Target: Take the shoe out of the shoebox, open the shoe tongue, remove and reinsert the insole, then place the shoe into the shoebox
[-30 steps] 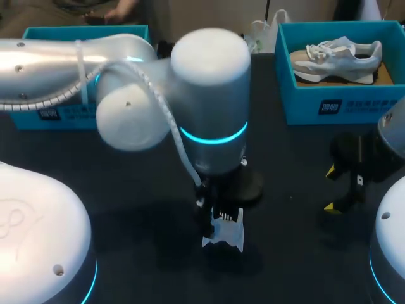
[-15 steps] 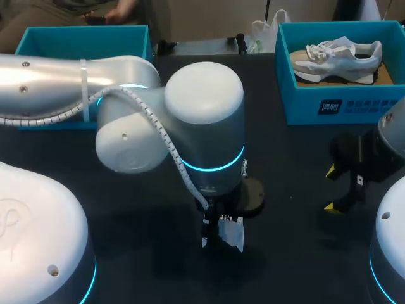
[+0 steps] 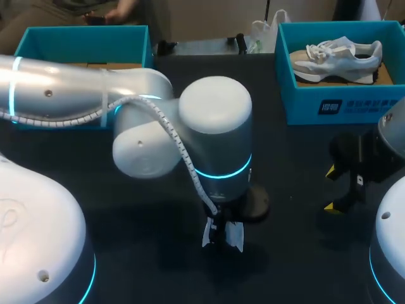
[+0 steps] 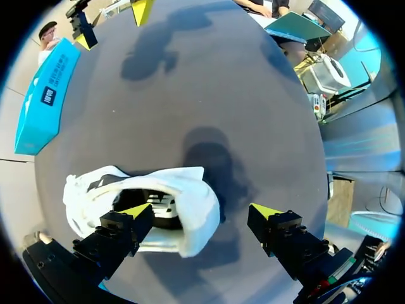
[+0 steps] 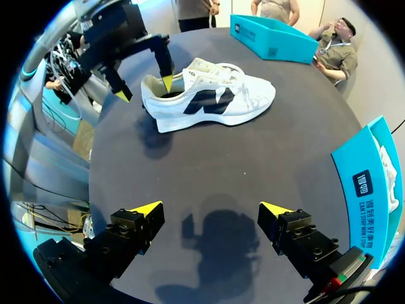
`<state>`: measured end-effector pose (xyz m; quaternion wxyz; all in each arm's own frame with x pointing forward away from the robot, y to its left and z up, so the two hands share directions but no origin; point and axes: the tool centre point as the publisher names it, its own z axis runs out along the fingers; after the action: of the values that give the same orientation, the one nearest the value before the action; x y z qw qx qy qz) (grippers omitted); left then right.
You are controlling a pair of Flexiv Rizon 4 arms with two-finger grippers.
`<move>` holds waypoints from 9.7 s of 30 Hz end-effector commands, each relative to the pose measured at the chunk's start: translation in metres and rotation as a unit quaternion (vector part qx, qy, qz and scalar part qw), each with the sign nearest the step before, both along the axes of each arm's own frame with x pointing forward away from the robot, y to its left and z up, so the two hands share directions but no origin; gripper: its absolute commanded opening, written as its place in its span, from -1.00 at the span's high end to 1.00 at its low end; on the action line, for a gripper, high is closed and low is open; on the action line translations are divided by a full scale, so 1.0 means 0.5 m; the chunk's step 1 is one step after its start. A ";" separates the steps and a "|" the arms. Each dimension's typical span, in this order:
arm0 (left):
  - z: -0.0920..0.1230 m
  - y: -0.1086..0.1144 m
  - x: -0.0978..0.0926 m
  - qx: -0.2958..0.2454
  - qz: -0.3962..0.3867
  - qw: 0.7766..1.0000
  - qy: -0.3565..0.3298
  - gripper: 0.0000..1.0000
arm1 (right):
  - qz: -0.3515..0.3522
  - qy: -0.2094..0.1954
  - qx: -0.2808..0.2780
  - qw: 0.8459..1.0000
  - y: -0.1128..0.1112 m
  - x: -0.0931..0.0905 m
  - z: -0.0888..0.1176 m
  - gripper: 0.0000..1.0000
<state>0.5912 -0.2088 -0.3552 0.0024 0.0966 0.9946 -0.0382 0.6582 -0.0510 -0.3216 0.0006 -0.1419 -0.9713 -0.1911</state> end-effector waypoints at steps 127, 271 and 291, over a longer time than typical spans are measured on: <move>0.537 0.461 0.442 -0.001 0.057 0.998 0.005 1.00 | -0.001 -0.001 -0.001 1.000 0.001 -0.003 0.001 -1.00; 0.253 1.057 0.994 0.128 -0.592 0.796 0.005 1.00 | -0.001 -0.001 -0.001 1.000 0.001 -0.003 0.001 -1.00; 0.213 1.058 0.946 0.111 -0.583 0.804 0.028 1.00 | -0.001 -0.001 -0.001 1.000 0.001 -0.003 0.001 -1.00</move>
<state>1.0644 0.3198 -0.2509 -0.0592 0.6567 0.7480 0.0759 0.6582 -0.0510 -0.3215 0.0006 -0.1419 -0.9713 -0.1910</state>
